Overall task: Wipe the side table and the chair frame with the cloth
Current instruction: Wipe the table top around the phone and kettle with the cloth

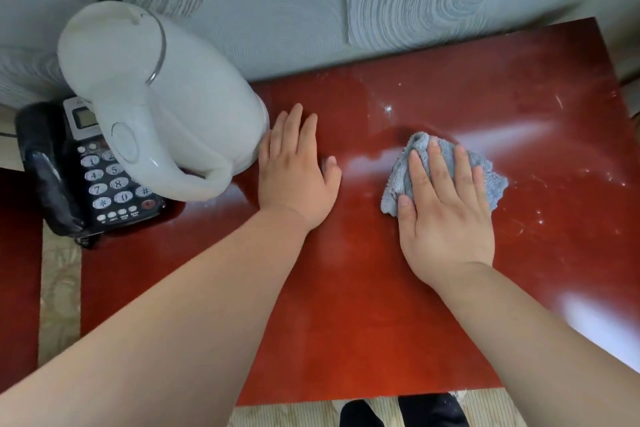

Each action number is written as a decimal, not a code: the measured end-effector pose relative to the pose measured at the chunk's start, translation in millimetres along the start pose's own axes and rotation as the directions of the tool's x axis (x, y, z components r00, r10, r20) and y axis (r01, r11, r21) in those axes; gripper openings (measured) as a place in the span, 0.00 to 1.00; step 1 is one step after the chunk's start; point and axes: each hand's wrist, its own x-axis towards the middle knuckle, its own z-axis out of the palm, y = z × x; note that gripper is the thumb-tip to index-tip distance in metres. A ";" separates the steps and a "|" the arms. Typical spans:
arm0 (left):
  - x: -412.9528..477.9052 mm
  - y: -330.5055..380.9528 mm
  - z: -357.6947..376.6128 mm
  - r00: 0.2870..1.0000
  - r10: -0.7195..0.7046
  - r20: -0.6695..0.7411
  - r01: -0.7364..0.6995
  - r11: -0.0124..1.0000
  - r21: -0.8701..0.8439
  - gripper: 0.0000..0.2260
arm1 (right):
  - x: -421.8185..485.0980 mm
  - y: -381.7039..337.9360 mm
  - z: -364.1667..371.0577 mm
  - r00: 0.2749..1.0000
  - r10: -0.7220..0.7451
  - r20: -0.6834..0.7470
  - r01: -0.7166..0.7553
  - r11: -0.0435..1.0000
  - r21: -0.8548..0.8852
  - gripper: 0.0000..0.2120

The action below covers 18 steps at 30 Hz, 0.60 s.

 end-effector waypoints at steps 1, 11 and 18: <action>2.4 -2.9 3.5 1.000 0.005 0.019 -0.005 1.000 0.010 0.32 | 1.0 0.2 0.9 1.000 -0.006 -0.008 0.006 1.000 0.005 0.30; 2.7 -5.6 5.2 0.998 0.021 0.055 -0.022 1.000 0.023 0.33 | 25.4 -9.5 -6.7 0.909 -0.405 0.098 0.409 0.913 -0.020 0.29; 5.4 -4.3 4.4 0.996 0.013 0.085 -0.018 0.998 0.059 0.34 | 78.8 -19.9 -15.3 0.928 -0.340 0.150 0.340 0.940 0.027 0.30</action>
